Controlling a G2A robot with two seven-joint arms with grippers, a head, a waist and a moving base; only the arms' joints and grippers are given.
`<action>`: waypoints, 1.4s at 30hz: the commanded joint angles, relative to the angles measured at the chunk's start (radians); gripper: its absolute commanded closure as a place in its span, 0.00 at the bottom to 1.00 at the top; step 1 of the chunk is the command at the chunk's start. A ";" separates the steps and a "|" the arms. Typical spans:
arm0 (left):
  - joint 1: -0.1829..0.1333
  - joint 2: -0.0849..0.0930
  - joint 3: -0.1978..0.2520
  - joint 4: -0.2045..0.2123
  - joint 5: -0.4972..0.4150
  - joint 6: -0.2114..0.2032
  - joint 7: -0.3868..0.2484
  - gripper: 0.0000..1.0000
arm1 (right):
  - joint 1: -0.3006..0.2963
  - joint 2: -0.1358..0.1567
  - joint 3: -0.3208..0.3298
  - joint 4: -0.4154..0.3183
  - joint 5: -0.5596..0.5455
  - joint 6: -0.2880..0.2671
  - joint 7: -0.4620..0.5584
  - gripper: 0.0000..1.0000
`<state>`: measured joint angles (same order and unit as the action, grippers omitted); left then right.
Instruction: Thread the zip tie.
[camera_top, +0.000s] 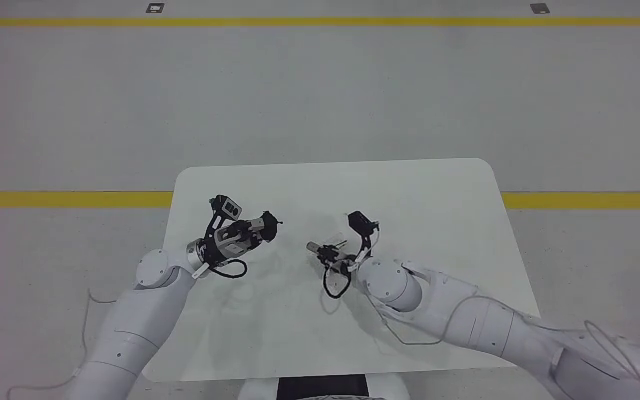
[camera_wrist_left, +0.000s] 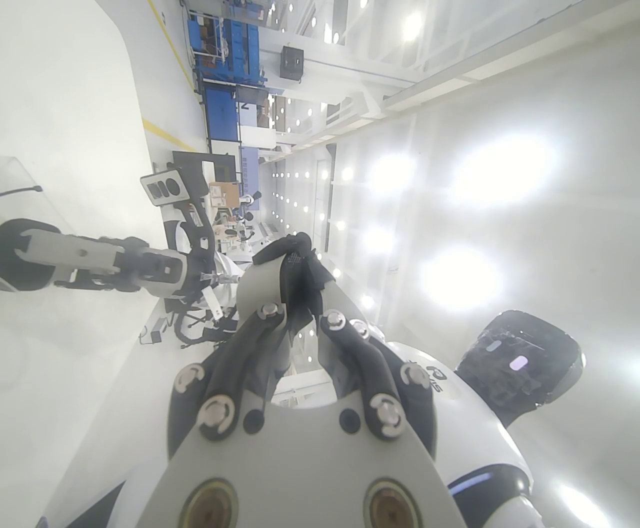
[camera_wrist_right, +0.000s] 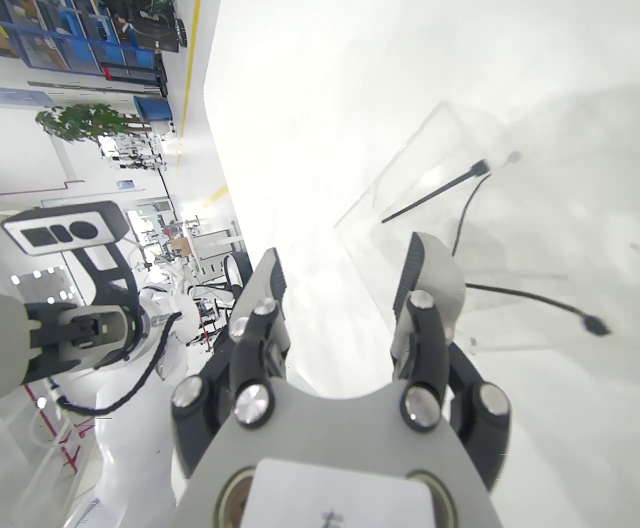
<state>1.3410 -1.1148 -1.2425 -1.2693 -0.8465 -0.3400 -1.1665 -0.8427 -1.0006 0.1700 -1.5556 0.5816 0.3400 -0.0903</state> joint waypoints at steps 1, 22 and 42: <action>0.000 0.000 0.000 0.000 0.000 0.000 0.000 1.00 | 0.000 0.000 0.000 0.001 0.001 0.000 -0.001 0.00; 0.000 0.000 0.000 0.000 0.000 0.000 0.000 1.00 | -0.001 -0.033 0.026 0.040 -0.111 0.000 0.104 0.00; 0.000 0.000 0.000 0.000 0.000 0.000 0.000 1.00 | 0.004 -0.062 0.000 0.087 0.012 0.000 -0.074 0.40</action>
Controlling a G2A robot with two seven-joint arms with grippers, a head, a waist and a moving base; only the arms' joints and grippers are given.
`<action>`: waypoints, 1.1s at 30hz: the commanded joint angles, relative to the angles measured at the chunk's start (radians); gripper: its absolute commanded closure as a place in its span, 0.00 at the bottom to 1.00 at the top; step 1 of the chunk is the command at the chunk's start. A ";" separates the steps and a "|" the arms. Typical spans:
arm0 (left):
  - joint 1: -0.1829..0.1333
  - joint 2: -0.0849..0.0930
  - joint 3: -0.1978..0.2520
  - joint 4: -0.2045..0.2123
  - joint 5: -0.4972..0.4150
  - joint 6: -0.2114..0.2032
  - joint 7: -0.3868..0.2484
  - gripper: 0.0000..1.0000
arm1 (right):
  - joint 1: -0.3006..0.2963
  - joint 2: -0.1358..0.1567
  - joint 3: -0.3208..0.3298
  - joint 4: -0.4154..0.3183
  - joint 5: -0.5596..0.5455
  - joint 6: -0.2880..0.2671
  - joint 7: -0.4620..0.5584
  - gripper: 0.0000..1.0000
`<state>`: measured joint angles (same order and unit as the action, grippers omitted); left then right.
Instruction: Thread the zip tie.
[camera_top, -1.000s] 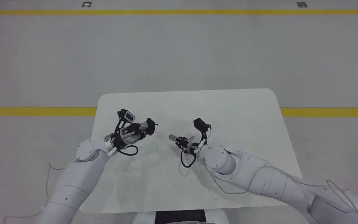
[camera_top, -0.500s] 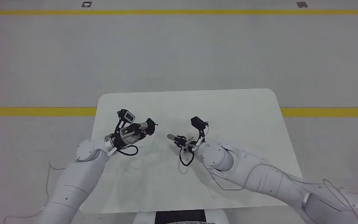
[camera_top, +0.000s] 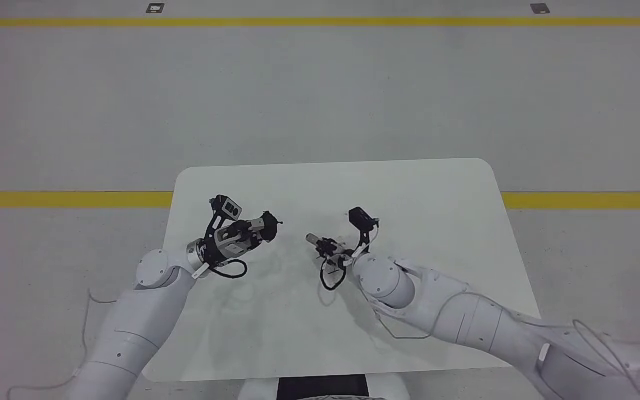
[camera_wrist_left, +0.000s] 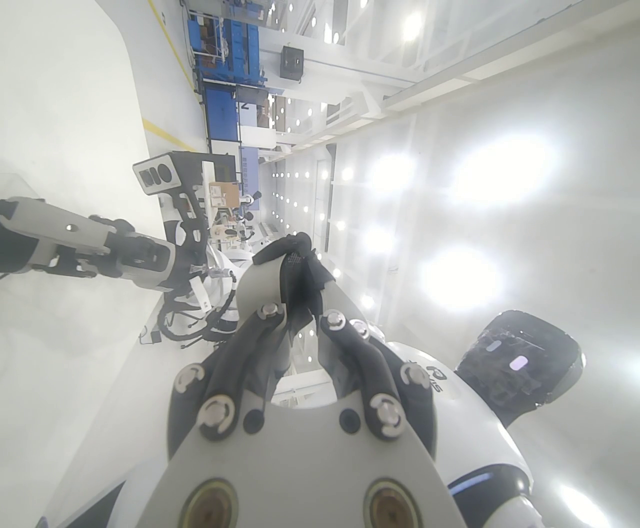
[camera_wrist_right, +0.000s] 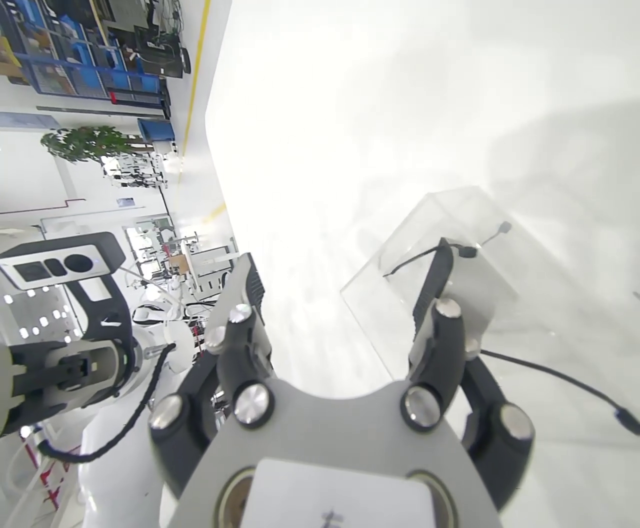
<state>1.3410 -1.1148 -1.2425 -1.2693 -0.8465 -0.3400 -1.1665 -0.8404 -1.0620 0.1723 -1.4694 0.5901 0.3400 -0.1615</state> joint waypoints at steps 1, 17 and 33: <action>0.000 0.000 0.000 0.000 0.000 0.000 0.000 1.00 | 0.002 -0.002 -0.002 0.003 0.005 0.000 -0.005 0.43; 0.000 0.000 0.000 0.000 0.000 0.000 0.000 1.00 | -0.006 -0.017 -0.002 0.025 -0.004 0.000 -0.016 0.62; 0.000 0.000 0.000 0.000 0.000 0.000 0.000 1.00 | -0.011 -0.016 -0.002 0.017 -0.017 0.000 -0.026 0.85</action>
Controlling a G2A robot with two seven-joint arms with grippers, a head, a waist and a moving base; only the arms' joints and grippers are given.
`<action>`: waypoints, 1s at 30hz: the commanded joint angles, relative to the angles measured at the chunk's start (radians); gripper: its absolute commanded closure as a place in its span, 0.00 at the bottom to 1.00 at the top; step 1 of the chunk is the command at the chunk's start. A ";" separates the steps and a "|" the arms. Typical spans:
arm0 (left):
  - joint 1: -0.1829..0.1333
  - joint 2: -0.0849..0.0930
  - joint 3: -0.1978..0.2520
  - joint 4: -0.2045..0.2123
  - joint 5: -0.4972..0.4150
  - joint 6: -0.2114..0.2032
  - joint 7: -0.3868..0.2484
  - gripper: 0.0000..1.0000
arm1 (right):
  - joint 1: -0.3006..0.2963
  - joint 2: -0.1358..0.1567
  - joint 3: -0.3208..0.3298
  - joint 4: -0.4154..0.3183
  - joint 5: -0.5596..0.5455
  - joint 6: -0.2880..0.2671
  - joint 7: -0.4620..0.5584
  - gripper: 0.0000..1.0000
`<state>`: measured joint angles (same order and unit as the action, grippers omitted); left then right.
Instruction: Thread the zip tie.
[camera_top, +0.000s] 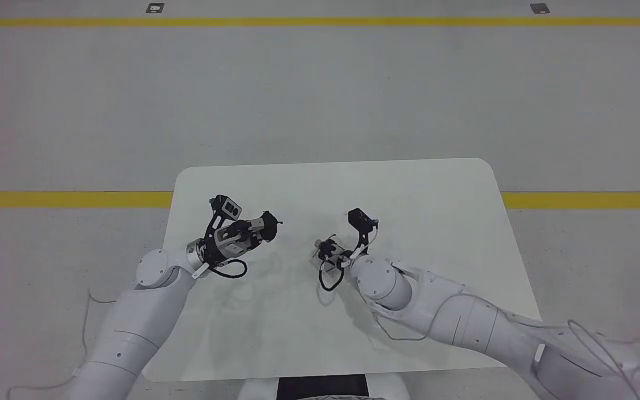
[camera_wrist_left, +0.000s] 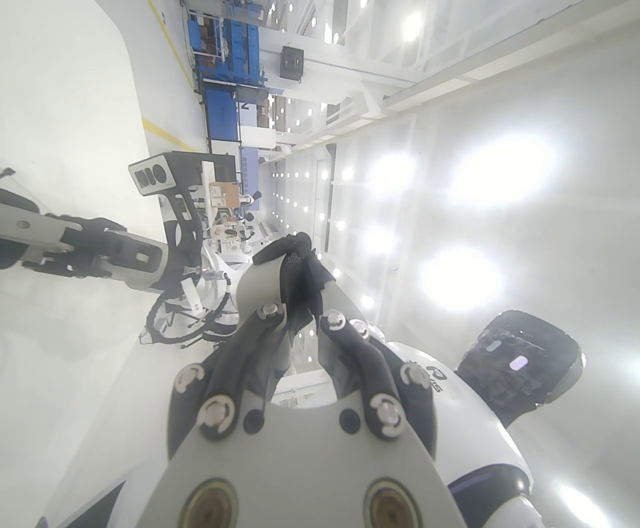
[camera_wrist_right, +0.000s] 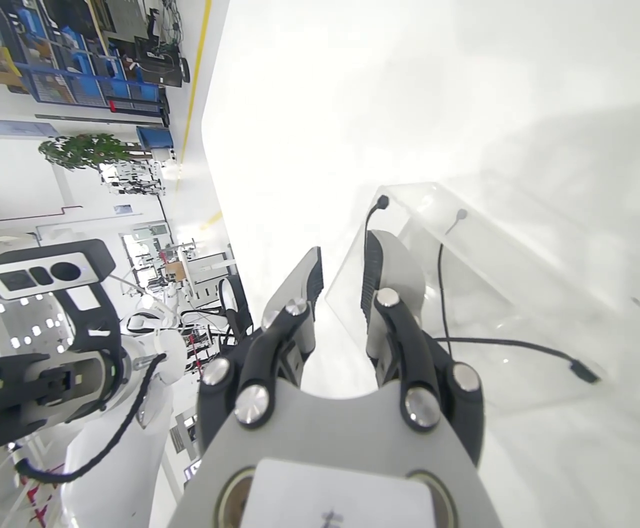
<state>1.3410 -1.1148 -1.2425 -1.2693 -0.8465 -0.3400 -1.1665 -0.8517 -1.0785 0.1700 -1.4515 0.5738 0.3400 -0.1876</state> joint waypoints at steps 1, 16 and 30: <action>0.000 0.000 0.000 0.000 0.000 0.000 0.000 1.00 | 0.000 0.001 0.000 -0.001 -0.001 0.000 0.000 0.88; 0.000 0.000 0.000 0.000 0.000 0.000 0.000 1.00 | 0.002 0.006 0.000 -0.001 -0.002 0.000 0.006 1.00; 0.000 0.000 0.000 0.000 0.000 0.000 0.000 1.00 | -0.004 0.017 0.000 -0.030 -0.021 0.000 -0.011 1.00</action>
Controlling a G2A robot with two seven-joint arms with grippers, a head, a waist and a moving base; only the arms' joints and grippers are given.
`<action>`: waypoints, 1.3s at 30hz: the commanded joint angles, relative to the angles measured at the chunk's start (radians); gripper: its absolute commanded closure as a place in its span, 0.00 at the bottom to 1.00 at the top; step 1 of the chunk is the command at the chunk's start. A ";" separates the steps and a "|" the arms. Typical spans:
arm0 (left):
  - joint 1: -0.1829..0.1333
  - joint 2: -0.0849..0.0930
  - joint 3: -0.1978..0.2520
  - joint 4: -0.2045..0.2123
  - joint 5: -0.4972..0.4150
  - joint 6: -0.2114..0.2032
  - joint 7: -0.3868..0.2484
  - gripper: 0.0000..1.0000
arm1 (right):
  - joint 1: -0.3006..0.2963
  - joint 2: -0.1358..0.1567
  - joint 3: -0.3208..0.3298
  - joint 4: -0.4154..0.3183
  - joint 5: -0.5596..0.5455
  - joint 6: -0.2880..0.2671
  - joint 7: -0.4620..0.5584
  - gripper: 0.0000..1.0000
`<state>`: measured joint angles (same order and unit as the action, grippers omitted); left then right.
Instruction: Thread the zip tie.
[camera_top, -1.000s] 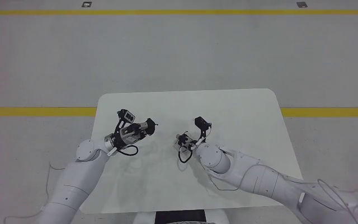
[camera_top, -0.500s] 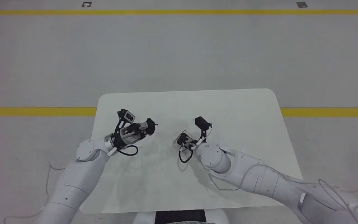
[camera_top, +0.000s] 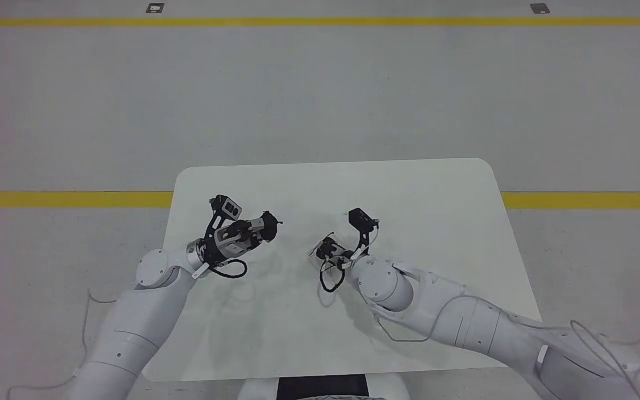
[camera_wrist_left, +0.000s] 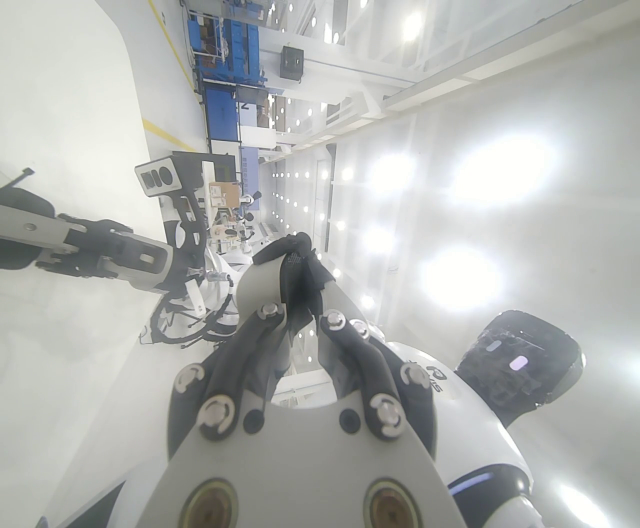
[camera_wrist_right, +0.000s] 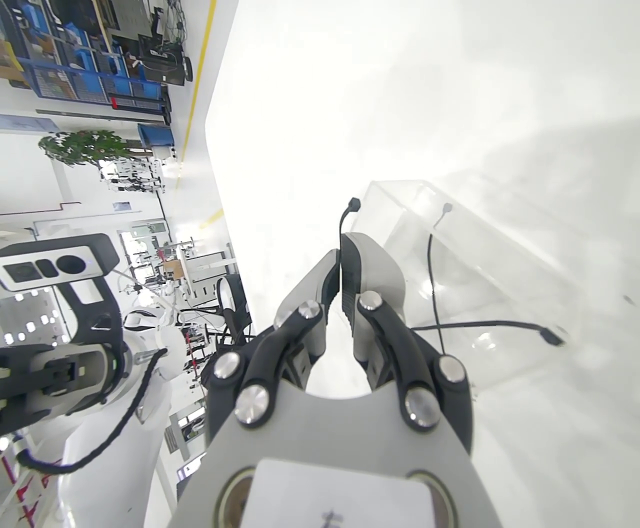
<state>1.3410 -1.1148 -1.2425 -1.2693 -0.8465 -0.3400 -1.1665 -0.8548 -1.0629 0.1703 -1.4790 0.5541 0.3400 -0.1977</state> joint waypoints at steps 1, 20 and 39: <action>0.000 0.000 0.000 0.000 0.000 0.000 0.000 1.00 | -0.001 0.003 0.000 -0.005 -0.002 0.000 -0.001 1.00; 0.000 0.000 0.000 0.000 0.000 0.000 0.000 1.00 | -0.065 0.063 0.078 -0.154 -0.080 -0.003 -0.016 1.00; 0.000 0.000 0.000 0.000 0.000 0.000 0.000 1.00 | -0.121 0.102 0.141 -0.209 -0.161 -0.091 0.039 1.00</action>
<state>1.3410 -1.1148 -1.2425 -1.2693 -0.8465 -0.3400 -1.1665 -0.9759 -0.9610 0.3110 -1.6877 0.3933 0.2487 -0.1591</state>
